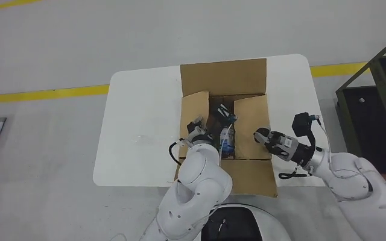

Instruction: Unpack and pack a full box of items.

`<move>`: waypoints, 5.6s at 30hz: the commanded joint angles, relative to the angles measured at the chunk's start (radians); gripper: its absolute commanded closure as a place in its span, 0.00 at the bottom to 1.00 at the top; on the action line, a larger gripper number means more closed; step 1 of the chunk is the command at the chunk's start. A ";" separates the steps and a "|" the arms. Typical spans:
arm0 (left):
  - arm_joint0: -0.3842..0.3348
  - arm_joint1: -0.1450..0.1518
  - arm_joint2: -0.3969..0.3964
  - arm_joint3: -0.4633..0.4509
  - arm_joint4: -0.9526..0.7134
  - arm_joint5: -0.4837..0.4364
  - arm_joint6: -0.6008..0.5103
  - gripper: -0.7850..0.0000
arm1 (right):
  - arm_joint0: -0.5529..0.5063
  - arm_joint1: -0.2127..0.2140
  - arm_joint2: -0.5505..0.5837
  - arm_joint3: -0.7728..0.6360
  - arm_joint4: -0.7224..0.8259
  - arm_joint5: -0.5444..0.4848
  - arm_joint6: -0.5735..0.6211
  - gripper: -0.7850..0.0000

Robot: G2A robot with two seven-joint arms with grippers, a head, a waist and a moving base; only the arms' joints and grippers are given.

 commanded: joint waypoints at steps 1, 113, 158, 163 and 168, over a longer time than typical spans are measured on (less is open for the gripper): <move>-0.003 0.001 -0.004 -0.010 0.052 -0.021 0.000 0.00 | 0.004 0.000 -0.003 0.003 -0.004 0.007 0.006 1.00; -0.024 -0.120 -0.432 0.234 -1.340 0.154 0.281 0.00 | -0.109 0.005 0.118 0.097 -0.138 0.044 -0.240 1.00; -0.082 -0.088 -0.418 0.611 -1.686 0.159 0.403 0.00 | -0.039 -0.010 -0.002 0.138 -0.159 0.032 -0.219 1.00; -0.077 -0.085 -0.444 0.586 -1.869 0.126 0.388 0.00 | -0.034 -0.010 -0.001 0.136 -0.159 0.032 -0.217 1.00; -0.072 -0.081 -0.452 0.529 -1.995 0.115 0.365 0.00 | -0.041 -0.011 0.020 0.135 -0.082 0.053 -0.229 0.62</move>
